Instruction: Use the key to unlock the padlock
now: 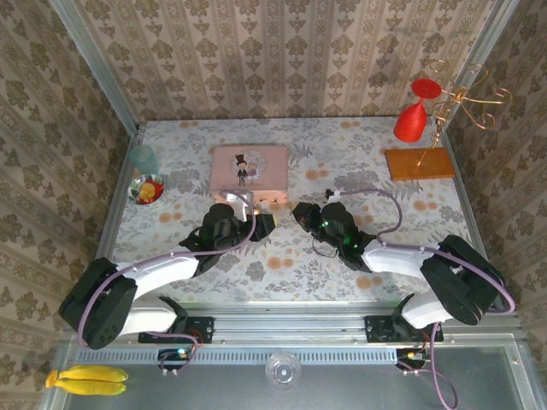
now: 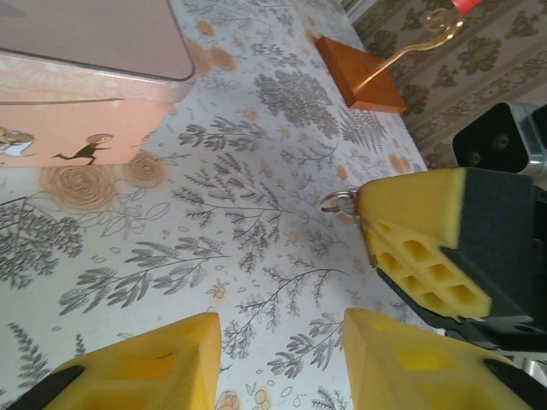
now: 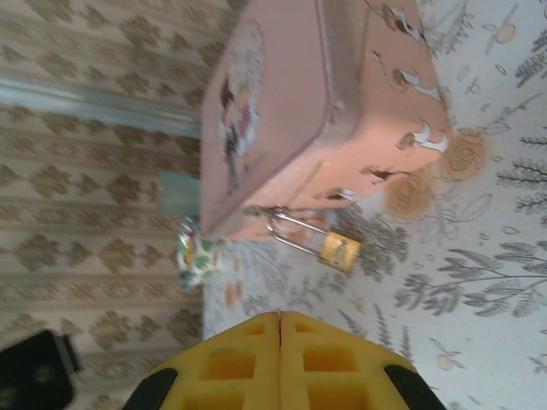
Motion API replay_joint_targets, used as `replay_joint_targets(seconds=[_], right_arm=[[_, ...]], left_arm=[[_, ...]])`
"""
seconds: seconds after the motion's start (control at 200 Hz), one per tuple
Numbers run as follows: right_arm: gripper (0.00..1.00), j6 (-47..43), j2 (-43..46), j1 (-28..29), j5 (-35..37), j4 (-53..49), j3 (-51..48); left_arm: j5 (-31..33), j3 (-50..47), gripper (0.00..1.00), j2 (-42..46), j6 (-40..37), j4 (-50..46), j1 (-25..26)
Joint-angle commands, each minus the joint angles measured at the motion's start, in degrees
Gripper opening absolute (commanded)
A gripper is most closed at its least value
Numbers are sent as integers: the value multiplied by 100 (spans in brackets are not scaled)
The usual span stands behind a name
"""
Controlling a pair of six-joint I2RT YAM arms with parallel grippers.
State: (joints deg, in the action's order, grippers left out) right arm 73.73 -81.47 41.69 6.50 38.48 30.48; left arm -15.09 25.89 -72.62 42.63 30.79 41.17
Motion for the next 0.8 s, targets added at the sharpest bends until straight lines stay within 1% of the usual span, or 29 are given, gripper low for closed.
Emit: replay_joint_targets(seconds=[0.0,0.055,0.105,0.17,0.23,0.41,0.57,0.675,0.795], right_arm=[[0,482,403,317,1208,532,-173],[0,544,469,458,1462,614,-257],[0,579,484,530,1634,762,-341],[0,556,506,595,1742,921,-409],[0,617,547,636,1803,814,-411],[0,583,524,751,1894,942,-424],[0,484,429,797,1897,1044,-383],[0,493,386,806,1873,1146,-395],[0,463,391,831,1868,1135,-380]], left_arm=[[-358,-83,42,-213,316,1213,-3],[-474,-93,41,-344,480,1592,-8],[-602,-69,39,-457,595,1847,-4],[-762,-49,37,-538,696,2094,18],[-832,-40,38,-547,766,2202,36],[-890,29,39,-481,791,2144,70],[-886,178,38,-490,662,1859,201],[-873,189,38,-487,684,1867,251],[-864,182,35,-489,703,1907,265]])
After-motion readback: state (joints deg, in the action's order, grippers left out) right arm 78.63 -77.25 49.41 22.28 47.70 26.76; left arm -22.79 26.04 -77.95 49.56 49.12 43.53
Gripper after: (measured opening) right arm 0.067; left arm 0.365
